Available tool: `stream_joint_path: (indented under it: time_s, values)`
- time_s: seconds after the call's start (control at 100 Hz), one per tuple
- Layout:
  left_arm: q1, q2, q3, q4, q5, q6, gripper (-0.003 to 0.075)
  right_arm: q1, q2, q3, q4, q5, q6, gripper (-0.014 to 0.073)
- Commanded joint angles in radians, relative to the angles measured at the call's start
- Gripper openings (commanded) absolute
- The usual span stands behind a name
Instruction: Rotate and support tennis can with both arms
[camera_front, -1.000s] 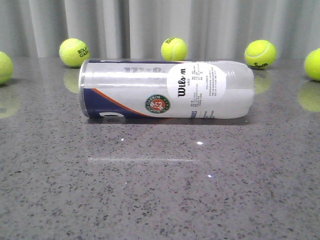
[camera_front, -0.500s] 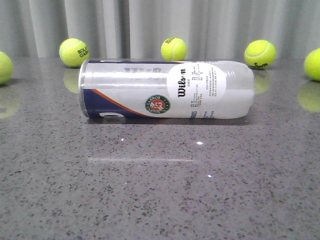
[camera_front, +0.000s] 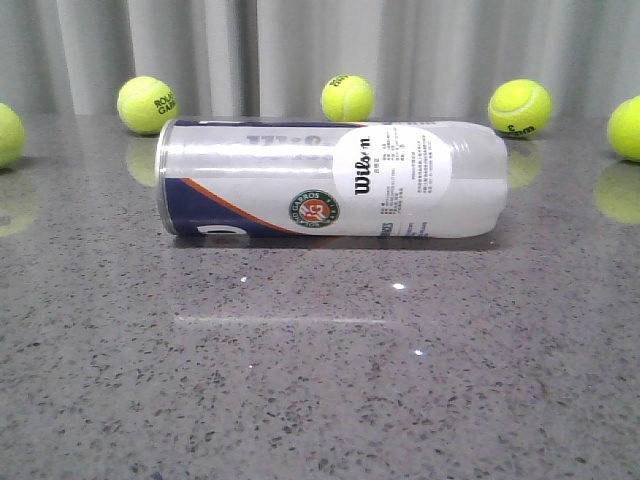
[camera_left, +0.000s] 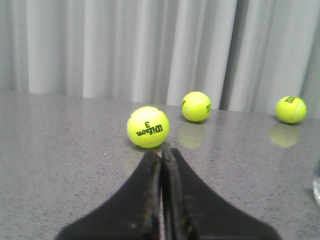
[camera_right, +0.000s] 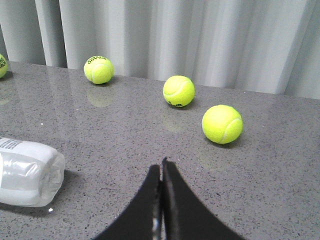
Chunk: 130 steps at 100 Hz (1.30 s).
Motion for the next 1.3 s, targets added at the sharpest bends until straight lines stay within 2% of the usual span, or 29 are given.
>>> stream_joint_path:
  time_s: [0.0, 0.17, 0.34, 0.43, 0.57, 0.73, 0.8, 0.85, 0.9, 0.97, 1.02, 1.09, 1.16, 1.29]
  values:
    - [0.002, 0.012, -0.123, -0.087, 0.017, -0.011, -0.0021, -0.007, 0.005, -0.023, -0.012, -0.072, -0.002, -0.0067]
    - [0.002, 0.185, -0.358, -0.085, 0.256, -0.011, -0.0021, -0.007, 0.005, -0.023, -0.012, -0.072, -0.002, -0.0067]
    - [0.002, 0.429, -0.620, -0.084, 0.617, 0.005, -0.0021, -0.007, 0.005, -0.023, -0.012, -0.072, -0.002, -0.0067]
    - [0.002, 0.556, -0.726, -0.084, 0.741, 0.028, -0.0021, -0.007, 0.005, -0.023, -0.012, -0.072, -0.002, -0.0067]
    - [0.002, 0.705, -0.810, -0.096, 0.816, 0.028, -0.0021, -0.007, 0.005, -0.023, -0.012, -0.072, -0.002, -0.0067]
    - [0.002, 0.802, -0.814, -0.144, 0.816, 0.048, -0.0020, -0.007, 0.005, -0.023, -0.012, -0.072, -0.002, -0.0067]
    - [0.002, 0.828, -0.814, -0.186, 0.826, 0.116, -0.0004, -0.007, 0.005, -0.023, -0.012, -0.072, -0.002, -0.0067]
    - [0.002, 0.839, -0.814, -0.239, 0.837, 0.175, 0.0047, -0.007, 0.005, -0.023, -0.012, -0.072, -0.002, -0.0067]
    - [0.002, 0.848, -0.814, -0.275, 0.837, 0.200, 0.0130, -0.007, 0.005, -0.023, -0.012, -0.072, -0.002, -0.0067]
    - [0.002, 0.855, -0.814, -0.303, 0.832, 0.213, 0.0302, -0.007, 0.005, -0.023, -0.012, -0.072, -0.002, -0.0067]
    - [0.002, 0.855, -0.814, -0.303, 0.824, 0.213, 0.0460, -0.007, 0.005, -0.023, -0.012, -0.072, -0.002, -0.0067]
    - [0.002, 0.855, -0.814, -0.309, 0.811, 0.213, 0.0619, -0.007, 0.005, -0.023, -0.012, -0.072, -0.002, -0.0067]
    - [0.002, 0.855, -0.814, -0.341, 0.812, 0.213, 0.0693, -0.007, 0.005, -0.023, -0.012, -0.072, -0.002, -0.0067]
    - [0.002, 0.890, -0.814, -0.469, 0.792, 0.251, 0.0679, -0.007, 0.005, -0.023, -0.012, -0.072, -0.002, -0.0067]
